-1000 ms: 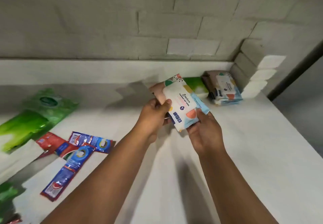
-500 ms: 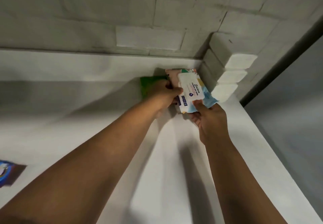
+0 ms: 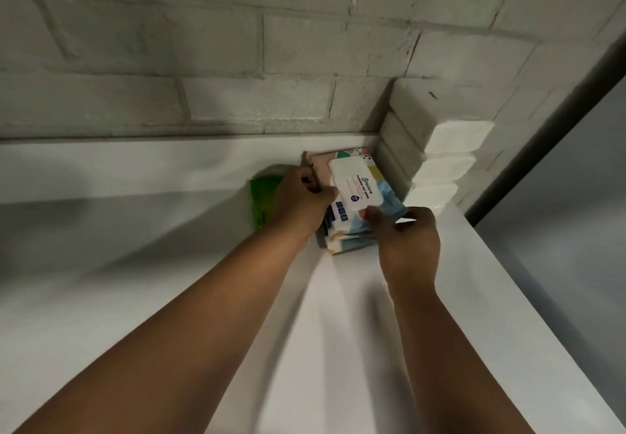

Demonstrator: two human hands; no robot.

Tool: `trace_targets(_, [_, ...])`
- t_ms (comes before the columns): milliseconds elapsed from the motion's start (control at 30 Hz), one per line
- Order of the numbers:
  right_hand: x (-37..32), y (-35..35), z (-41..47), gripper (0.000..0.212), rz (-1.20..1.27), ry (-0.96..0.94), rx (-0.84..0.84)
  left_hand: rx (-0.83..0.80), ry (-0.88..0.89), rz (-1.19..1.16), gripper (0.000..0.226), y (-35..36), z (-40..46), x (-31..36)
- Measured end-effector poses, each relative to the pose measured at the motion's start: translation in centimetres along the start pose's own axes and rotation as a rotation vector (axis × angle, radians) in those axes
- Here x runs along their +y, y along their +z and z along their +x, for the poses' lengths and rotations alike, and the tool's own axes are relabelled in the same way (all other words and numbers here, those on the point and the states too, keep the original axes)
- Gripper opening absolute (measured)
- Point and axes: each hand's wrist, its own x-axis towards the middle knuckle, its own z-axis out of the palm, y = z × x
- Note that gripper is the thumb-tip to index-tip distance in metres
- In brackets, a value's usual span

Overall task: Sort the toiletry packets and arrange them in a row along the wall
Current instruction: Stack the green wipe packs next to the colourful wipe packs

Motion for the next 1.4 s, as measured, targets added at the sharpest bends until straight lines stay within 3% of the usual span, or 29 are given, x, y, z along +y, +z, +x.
trace_targets(67, [-0.6,-0.5,-0.9,0.065,-0.191,-0.122,0.123,-0.013,-0.001,0.000,0.034,-0.2,0.1,0.0])
trace_targets(133, [-0.8,-0.5,-1.1,0.060,-0.390,-0.356,0.205,-0.041,0.008,0.018,0.039,-0.5,-0.1,0.1])
trace_targets(233, [-0.1,1.1,0.6,0.042,-0.757,-0.614,0.041,-0.045,0.027,0.048,0.051,-0.5,-0.5,0.4])
trace_targets(300, [0.9,2.1,2.0,0.060,-0.987,-0.661,-0.058,-0.046,0.038,0.066,0.053,-0.4,-0.6,0.5])
trace_targets(367, [1.7,2.5,2.8,0.066,-1.055,-0.666,-0.053,-0.050,0.044,0.072,0.053,-0.4,-0.8,0.8])
trace_targets(567, [0.7,2.2,1.9,0.055,-1.036,-0.619,-0.046,-0.085,0.068,0.138,0.039,-0.9,-1.2,1.3])
trace_targets(633, [-0.6,1.8,0.7,0.039,-0.909,-0.623,0.018,-0.072,0.065,0.148,0.033,-1.4,-1.6,1.6])
trace_targets(767, [-3.2,1.8,-1.9,0.036,-0.734,-0.691,0.113,-0.001,0.077,0.193,0.034,-4.1,-2.8,2.4])
trace_targets(867, [-4.4,3.2,-3.2,0.036,-0.716,-0.740,0.044,0.018,0.082,0.166,0.012,-7.0,-3.9,2.7])
trace_targets(1000, [-6.5,5.8,-6.8,0.046,-0.745,-0.786,-0.110,0.131,0.050,0.124,0.039,-12.4,-5.7,2.6])
trace_targets(1100, [-8.2,7.9,-10.3,0.053,-0.733,-0.829,-0.203,0.214,0.050,0.088,0.037,-17.1,-7.2,2.2])
trace_targets(1400, [-12.2,15.2,-21.7,0.044,-0.665,-0.854,-0.491,0.402,0.057,0.050,0.028,-31.7,-11.2,0.6])
